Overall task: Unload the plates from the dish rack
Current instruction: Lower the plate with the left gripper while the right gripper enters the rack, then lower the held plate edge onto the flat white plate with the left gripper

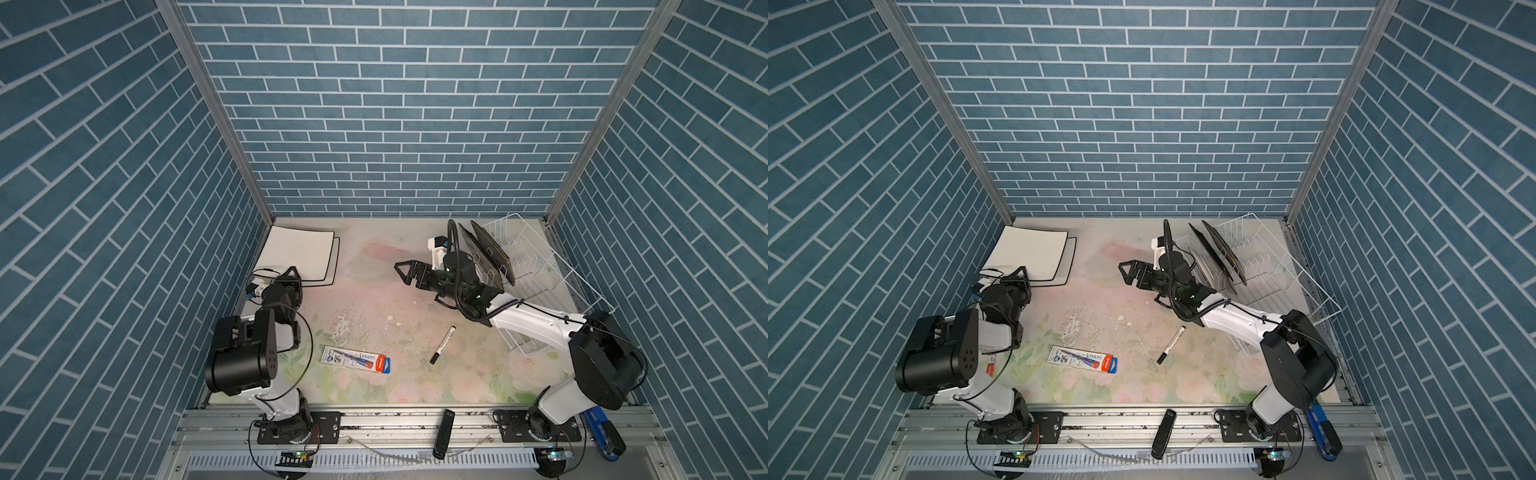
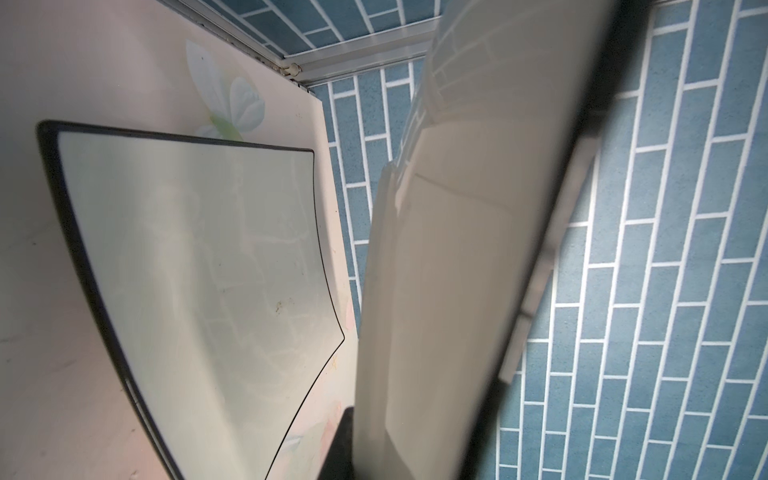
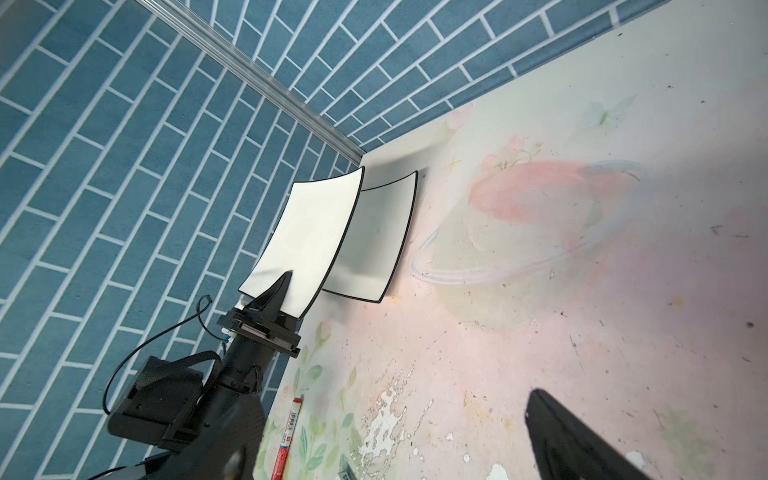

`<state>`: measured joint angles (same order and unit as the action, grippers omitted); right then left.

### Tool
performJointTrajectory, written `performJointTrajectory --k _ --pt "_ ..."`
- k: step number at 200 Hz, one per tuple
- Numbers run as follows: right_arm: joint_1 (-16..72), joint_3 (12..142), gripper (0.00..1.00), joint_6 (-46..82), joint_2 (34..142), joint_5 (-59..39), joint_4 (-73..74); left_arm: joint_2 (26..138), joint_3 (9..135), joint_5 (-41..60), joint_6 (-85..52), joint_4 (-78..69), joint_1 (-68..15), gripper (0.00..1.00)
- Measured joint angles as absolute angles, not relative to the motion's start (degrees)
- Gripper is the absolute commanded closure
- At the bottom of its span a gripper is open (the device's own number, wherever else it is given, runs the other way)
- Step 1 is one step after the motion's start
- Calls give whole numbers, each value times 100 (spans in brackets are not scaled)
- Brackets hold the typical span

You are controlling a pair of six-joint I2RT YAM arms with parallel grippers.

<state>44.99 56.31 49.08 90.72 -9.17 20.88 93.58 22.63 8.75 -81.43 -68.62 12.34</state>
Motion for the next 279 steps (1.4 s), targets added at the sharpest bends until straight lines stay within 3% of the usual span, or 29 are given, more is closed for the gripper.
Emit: performJointTrajectory --k 106,279 --pt "4501 6342 1 4906 10055 -1385 2014 10057 2792 1085 -8158 -6904 1369 100" --pt "4501 6702 1 4969 10645 -1638 2069 10680 3159 1278 -8165 -6917 1439 100"
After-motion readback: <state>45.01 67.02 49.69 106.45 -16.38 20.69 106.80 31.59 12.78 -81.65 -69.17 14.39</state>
